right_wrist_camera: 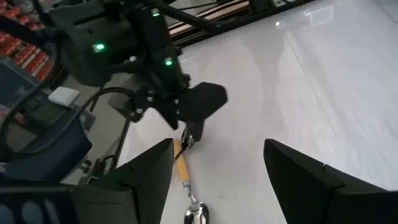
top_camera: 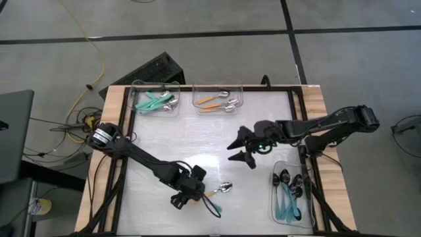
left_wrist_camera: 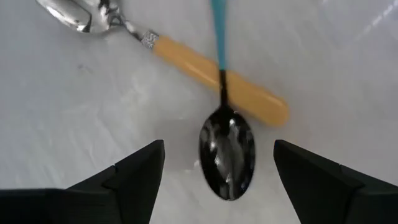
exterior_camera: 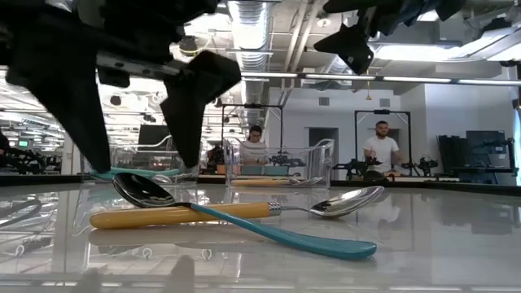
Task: Sort silverware by color (type)
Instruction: Put the blue spoon into the bottom transparent bin
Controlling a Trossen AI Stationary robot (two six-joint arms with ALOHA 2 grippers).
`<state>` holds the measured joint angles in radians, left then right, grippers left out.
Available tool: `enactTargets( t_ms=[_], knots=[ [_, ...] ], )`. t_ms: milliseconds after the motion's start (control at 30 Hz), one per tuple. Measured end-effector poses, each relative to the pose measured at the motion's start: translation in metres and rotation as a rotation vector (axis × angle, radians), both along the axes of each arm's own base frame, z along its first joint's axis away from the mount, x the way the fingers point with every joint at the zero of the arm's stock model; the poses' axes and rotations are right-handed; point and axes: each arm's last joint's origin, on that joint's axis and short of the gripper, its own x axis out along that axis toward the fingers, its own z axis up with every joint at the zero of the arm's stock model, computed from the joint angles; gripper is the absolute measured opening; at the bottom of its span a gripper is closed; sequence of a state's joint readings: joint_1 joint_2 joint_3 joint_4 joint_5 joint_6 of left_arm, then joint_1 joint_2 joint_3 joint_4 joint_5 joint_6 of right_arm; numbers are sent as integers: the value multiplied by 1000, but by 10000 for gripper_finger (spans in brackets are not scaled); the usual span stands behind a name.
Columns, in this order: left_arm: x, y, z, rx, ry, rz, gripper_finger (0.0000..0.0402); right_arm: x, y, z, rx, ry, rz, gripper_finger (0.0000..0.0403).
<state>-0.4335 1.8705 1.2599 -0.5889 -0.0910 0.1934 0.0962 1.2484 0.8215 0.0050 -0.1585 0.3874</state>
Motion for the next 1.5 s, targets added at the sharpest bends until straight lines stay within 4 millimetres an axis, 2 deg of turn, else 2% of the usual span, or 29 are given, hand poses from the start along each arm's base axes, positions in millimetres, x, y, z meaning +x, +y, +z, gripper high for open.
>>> enactTargets(
  t_ms=[233, 500, 700, 933, 1067, 1200, 1367, 1500],
  knots=[
    [12, 8, -21, -28, 36, -7, 289, 0, 2, 0, -4, 2, 10, 274],
    [12, 7, -21, -89, 55, -115, 284, -1, 4, -1, -5, 11, 15, 274],
    [13, 7, -21, -92, 50, -134, 256, -1, 4, -1, -5, 10, 14, 274],
    [19, 7, -34, -123, 54, -138, 228, -1, 4, -1, 4, 15, 10, 274],
    [20, 8, -35, -118, 47, -142, 189, -1, 7, -1, 28, 22, 5, 274],
    [20, 8, -34, -118, 44, -139, 126, -2, 12, -1, 79, 40, 1, 274],
    [12, 23, -24, -66, 106, -112, 126, -5, 25, -1, 164, 66, 4, 274],
    [9, 43, 3, -17, 52, -79, 126, -8, 43, 2, 223, 59, -3, 274]
  ],
)
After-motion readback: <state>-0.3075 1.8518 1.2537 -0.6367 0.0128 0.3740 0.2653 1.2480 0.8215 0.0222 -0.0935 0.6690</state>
